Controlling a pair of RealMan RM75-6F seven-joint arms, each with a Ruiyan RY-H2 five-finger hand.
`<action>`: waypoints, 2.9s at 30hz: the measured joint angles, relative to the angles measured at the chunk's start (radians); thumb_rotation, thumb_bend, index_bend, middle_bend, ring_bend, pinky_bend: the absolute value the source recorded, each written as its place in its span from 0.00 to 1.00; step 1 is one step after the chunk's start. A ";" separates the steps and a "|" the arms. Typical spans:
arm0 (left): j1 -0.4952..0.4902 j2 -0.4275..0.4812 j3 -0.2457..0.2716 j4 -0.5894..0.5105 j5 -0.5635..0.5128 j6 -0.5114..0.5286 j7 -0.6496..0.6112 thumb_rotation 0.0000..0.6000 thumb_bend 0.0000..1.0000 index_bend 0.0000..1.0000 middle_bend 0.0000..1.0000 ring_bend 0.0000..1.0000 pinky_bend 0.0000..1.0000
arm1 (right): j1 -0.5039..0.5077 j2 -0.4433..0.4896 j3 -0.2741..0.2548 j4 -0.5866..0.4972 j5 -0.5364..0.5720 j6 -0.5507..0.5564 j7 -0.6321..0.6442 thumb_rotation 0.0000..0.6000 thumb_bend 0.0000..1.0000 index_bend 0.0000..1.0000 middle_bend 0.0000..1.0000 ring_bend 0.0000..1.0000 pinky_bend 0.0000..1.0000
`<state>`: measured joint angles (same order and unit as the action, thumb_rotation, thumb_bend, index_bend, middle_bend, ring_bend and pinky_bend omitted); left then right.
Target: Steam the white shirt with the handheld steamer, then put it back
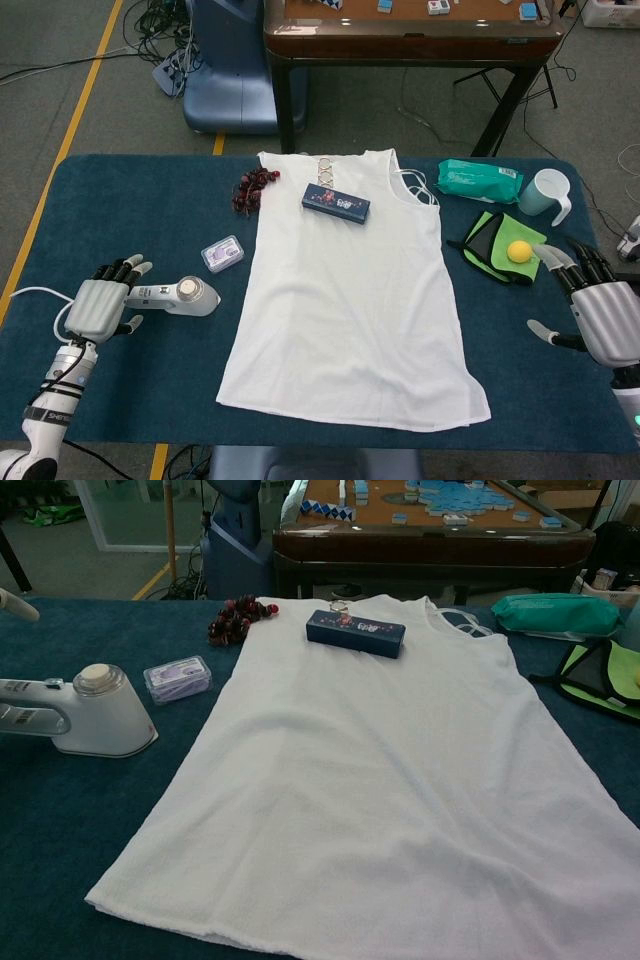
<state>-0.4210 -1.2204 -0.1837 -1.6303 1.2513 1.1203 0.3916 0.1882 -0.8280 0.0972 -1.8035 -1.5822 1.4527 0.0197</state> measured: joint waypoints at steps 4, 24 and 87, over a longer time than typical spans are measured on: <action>-0.059 -0.048 -0.021 0.061 -0.073 -0.059 0.032 1.00 0.18 0.17 0.12 0.13 0.17 | -0.003 0.001 -0.002 0.003 0.002 -0.002 0.004 1.00 0.02 0.00 0.18 0.04 0.10; -0.135 -0.131 -0.005 0.151 -0.247 -0.102 0.129 1.00 0.18 0.21 0.12 0.13 0.17 | -0.016 -0.003 -0.010 0.025 0.012 -0.004 0.030 1.00 0.02 0.00 0.18 0.04 0.10; -0.198 -0.187 -0.021 0.378 -0.101 -0.301 -0.477 1.00 0.19 0.89 0.68 0.56 0.57 | 0.002 -0.022 -0.016 0.005 0.038 -0.067 -0.001 1.00 0.02 0.00 0.18 0.04 0.10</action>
<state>-0.6195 -1.4073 -0.2045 -1.2524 1.1504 0.8194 -0.0851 0.1904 -0.8499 0.0814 -1.7987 -1.5442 1.3856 0.0184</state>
